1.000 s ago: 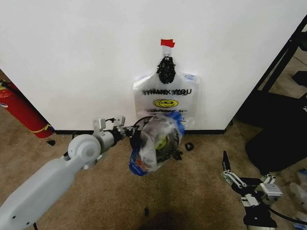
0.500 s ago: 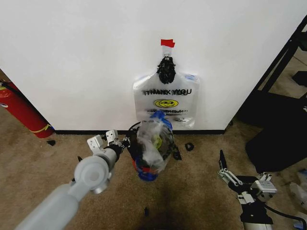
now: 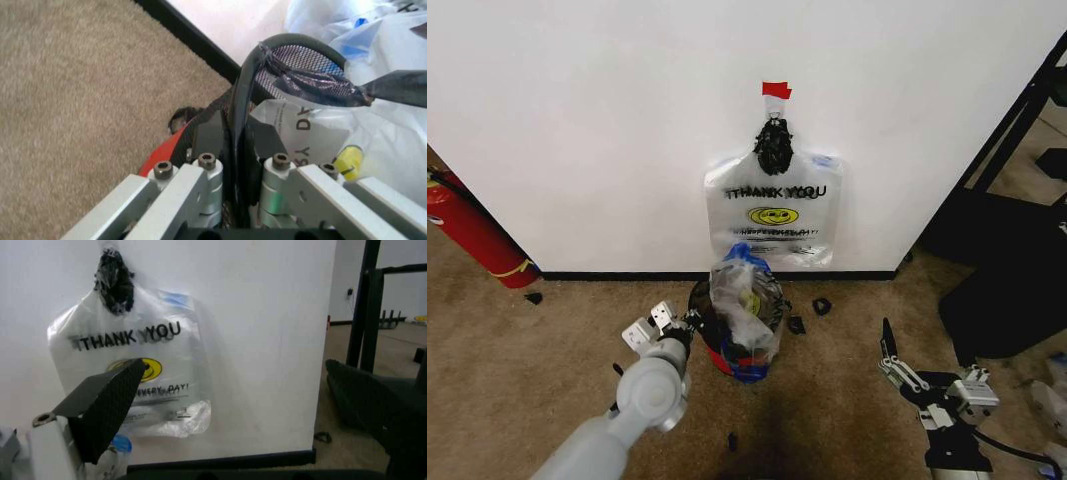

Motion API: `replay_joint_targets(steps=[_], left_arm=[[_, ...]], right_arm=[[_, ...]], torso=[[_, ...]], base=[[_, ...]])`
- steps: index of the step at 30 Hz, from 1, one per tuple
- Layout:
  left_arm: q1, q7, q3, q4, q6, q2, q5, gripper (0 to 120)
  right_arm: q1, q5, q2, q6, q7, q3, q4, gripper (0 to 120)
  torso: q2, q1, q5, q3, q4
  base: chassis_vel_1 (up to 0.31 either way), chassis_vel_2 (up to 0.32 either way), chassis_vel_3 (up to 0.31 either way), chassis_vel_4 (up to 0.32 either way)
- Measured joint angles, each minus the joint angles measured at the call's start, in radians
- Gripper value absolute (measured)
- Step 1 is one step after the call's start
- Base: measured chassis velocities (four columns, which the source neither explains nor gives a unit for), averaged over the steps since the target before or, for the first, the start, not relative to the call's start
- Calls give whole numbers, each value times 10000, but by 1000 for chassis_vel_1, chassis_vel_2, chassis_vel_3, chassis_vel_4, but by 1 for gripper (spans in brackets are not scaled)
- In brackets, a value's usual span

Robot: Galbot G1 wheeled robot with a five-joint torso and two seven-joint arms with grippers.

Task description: Pick up the garbage bag from the wall and place it over the trash bin.

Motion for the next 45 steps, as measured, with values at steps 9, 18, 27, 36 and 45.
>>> replay_joint_targets(steps=[9,18,27,36,45], left_arm=[[275,486,-60,284,-565,-405,90,4],[548,968,256,465,-858,-454,1016,4],[654,1032,330,274,-816,-461,1491,27],[755,859,58,-239,-602,-99,1702,61],[883,567,-610,-1133,-361,643,2193,93]], right_arm=[[-6,-67,-6,-13,43,-30,-9,100],[-21,-30,-34,-13,76,-21,-10,100],[13,1,-49,-4,87,-32,-62,100],[84,6,-116,-45,87,-60,-56,100],[250,-12,-187,-206,74,-169,-85,100]], torso=[[0,0,0,0,-3],[0,0,-1,0,-2],[0,0,-1,0,-2],[0,0,-1,0,-2],[0,0,-2,0,-1]], base=[[0,0,0,0],[0,0,0,0],[0,0,0,0],[0,0,0,0],[0,0,0,0]])
